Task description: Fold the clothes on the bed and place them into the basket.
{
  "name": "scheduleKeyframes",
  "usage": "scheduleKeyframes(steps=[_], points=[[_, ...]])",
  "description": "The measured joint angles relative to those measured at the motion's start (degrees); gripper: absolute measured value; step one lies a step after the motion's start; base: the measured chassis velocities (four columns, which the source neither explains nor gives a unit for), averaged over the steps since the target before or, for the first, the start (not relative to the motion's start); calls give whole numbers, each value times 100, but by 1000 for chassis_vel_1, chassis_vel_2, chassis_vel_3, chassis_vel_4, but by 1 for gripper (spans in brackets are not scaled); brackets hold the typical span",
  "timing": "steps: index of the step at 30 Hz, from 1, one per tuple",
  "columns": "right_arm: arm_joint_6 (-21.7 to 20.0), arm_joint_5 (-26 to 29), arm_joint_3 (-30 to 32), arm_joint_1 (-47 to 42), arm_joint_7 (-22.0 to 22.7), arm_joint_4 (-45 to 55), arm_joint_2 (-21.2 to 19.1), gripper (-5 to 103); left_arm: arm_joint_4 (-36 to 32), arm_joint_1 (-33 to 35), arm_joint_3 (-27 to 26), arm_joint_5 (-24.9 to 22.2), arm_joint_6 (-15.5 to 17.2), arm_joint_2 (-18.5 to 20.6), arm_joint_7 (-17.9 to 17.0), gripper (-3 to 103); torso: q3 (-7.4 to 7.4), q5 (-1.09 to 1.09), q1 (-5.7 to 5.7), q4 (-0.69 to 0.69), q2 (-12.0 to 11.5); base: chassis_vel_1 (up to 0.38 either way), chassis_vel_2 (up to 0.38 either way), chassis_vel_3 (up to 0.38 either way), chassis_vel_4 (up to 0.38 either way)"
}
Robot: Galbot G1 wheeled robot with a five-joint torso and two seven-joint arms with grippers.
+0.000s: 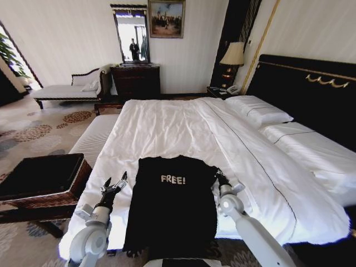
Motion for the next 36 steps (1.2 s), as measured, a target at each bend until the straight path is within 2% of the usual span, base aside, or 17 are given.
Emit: scheduleKeyframes(steps=[6, 16, 23, 24, 25, 26, 28, 31, 32, 34, 35, 36], points=[[-72, 100, -70, 180, -44, -337, -108, 0, 14, 0, 35, 15, -7, -24, 0, 100, 0, 1, 0, 0, 0, 0, 0, 0, 0], [-154, 95, -45, 67, 219, -342, -141, 0, 83, -10, 56, 15, -55, -69, 15, 100, 0, 0, 0, -1, 0, 0, 0, 0, 0], [-160, 37, -16, 43, 199, -386, -127, -1, 127, -1, 94, 36, -92, -122, 27, 100, 0, 0, 0, -1, 0, 0, 0, 0, 0], [-161, -12, -1, 39, 182, -386, -118, 4, 127, 6, 94, 38, -97, -125, 28, 100, 0, 0, 0, -1, 0, 0, 0, 0, 0], [-160, -83, 21, 32, 156, -385, -106, 4, 126, 15, 92, 39, -103, -130, 30, 100, 0, 0, 0, -1, 0, 0, 0, 0, 0], [-146, -185, 55, 6, 129, -359, -93, 15, 122, 32, 83, 39, -111, -136, 32, 100, 0, 0, 0, 0, 0, 0, 0, 0, 0], [-121, -254, 95, -33, 120, -305, -81, 15, 114, 48, 72, 39, -117, -141, 35, 100, 0, 0, 0, 0, 0, 0, 0, 0, 0], [-79, -341, 252, -305, 233, 112, -63, 31, 96, 102, 21, 39, -147, -147, 47, 100, 0, 0, 0, 0, 0, 0, 0, 0, 0], [-79, -341, 252, -305, 233, 112, -63, 31, 96, 102, 21, 39, -147, -147, 47, 100, 0, 0, 0, 0, 0, 0, 0, 0, 0], [-142, -166, 344, -706, 455, 647, -68, 42, 95, 132, -14, 38, -169, -148, 54, 100, 0, -1, 0, 0, 0, 0, 0, 0, 0], [-212, 9, 372, -897, 593, 896, -64, 42, 95, 142, -21, 38, -177, -150, 56, 100, 0, -1, 0, -1, 0, 0, 0, 0, 0], [-320, 250, 407, -1105, 780, 1161, -41, 47, 97, 147, -24, 38, -183, -156, 57, 100, -1, -1, -1, -2, 0, 0, 0, 0, 0]])
